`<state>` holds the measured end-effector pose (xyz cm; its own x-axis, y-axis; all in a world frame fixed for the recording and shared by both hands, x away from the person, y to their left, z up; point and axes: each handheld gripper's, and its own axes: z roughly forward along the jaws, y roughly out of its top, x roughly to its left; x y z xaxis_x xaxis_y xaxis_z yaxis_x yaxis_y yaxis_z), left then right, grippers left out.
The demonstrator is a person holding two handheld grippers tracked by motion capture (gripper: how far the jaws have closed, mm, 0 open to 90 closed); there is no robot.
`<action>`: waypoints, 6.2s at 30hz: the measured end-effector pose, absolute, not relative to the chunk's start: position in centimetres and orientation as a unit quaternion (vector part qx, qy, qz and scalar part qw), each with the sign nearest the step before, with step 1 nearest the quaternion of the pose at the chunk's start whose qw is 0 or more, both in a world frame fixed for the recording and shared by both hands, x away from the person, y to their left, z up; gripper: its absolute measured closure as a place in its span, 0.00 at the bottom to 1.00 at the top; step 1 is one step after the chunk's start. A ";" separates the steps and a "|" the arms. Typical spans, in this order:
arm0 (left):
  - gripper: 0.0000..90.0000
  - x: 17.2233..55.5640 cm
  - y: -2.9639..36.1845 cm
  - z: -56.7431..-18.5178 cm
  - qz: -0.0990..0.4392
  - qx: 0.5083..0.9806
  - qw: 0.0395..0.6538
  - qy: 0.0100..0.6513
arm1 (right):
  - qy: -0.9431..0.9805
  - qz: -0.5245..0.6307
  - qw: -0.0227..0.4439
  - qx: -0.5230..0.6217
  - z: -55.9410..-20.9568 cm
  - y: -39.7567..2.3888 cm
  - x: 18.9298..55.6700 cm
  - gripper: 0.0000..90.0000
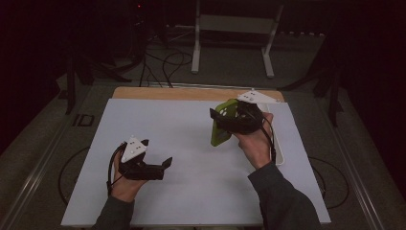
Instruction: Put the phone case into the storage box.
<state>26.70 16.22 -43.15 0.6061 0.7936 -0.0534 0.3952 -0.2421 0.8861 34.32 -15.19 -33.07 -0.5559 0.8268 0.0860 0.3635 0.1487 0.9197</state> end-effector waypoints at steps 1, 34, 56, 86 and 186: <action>0.00 26.7 16.3 -43.2 0.209 0.759 0.475 0.392 | 0.723 0.505 0.230 0.412 -33.0 -15.2 34.4 0.17; 0.00 26.6 17.8 -43.2 0.218 0.754 0.471 0.402 | 0.719 0.487 0.251 0.428 -32.5 -16.6 35.9 0.17; 0.00 26.7 19.0 -43.2 0.216 0.753 0.470 0.407 | 0.708 0.473 0.273 0.448 -31.9 -18.5 37.4 0.17; 0.00 26.7 19.8 -43.3 0.216 0.750 0.472 0.410 | 0.686 0.462 0.299 0.476 -31.3 -20.6 38.9 0.17; 0.00 23.4 24.2 -46.5 0.269 0.726 0.481 0.412 | 0.623 0.420 0.343 0.564 -34.2 -24.8 45.2 0.17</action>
